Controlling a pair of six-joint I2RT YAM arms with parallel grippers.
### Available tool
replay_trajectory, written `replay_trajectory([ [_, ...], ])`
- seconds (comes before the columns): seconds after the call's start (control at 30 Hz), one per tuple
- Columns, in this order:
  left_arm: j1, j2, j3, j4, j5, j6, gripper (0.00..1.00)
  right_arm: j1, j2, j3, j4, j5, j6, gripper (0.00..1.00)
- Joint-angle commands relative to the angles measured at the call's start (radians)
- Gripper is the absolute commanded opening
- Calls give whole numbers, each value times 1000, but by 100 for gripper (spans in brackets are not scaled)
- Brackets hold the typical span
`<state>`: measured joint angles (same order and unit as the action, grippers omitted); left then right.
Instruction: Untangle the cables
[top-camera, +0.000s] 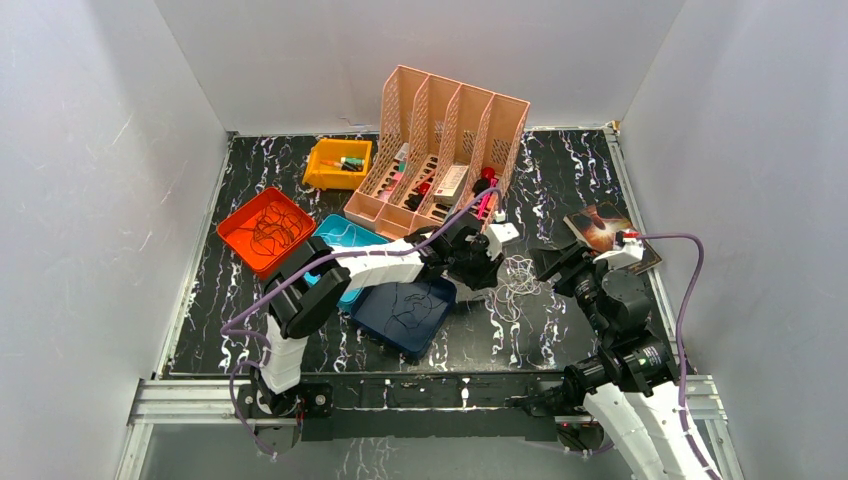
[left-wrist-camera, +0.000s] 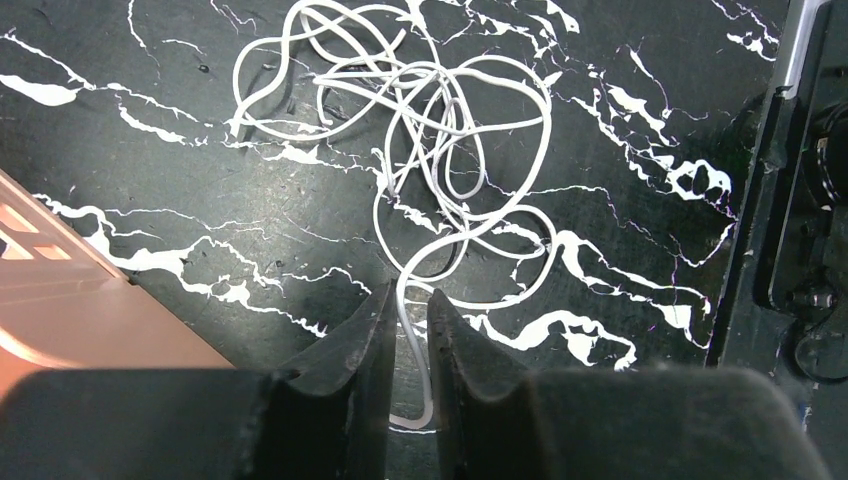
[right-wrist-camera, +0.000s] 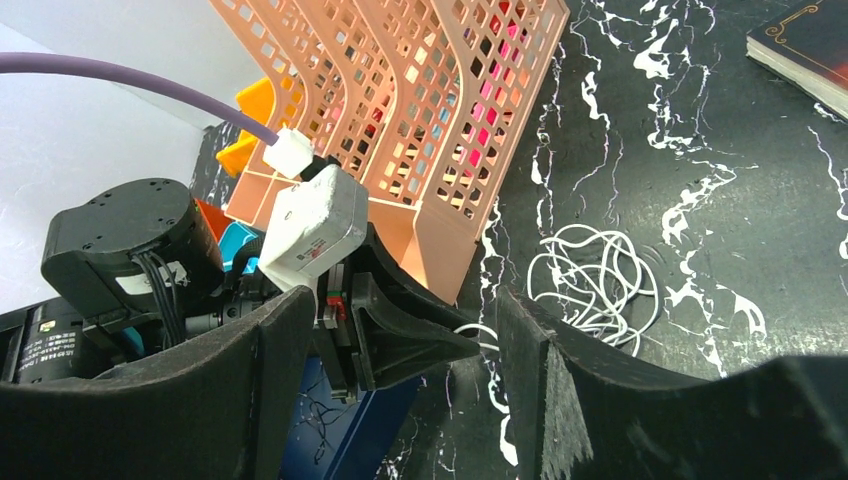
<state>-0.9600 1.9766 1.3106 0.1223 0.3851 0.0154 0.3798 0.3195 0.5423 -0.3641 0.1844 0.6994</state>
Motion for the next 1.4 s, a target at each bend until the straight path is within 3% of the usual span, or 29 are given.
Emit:
replay_trajectory([
  [0.0, -7, -48, 44, -25, 5, -3, 13, -2, -17, -3, 4, 35, 4, 75],
  [0.23, -6, -116, 80, -55, -28, -10, 1, -2, -64, -38, 43, 82, 22, 78],
  [0.5, -6, -234, 157, -107, -51, -24, 0, -1, -273, -169, 325, -24, -203, 80],
  [0.73, -7, -321, 215, -157, -79, -28, 0, -2, -309, -156, 398, -98, -386, 79],
  [0.83, -7, -359, 247, -167, -91, -38, 0, -2, -258, -135, 454, -237, -459, 76],
  [0.97, -7, -377, 317, -201, -94, -35, 0, -1, -70, -43, 465, -510, -566, 77],
  [1.03, -7, -379, 331, -203, -83, -41, 0, -2, -27, -39, 494, -518, -559, 75],
  [1.17, -6, -385, 349, -195, -18, -80, 0, -2, 65, -50, 558, -371, -506, 66],
  [1.37, -6, -396, 369, -202, 12, -102, 0, -1, 178, -86, 725, -328, -474, 65],
])
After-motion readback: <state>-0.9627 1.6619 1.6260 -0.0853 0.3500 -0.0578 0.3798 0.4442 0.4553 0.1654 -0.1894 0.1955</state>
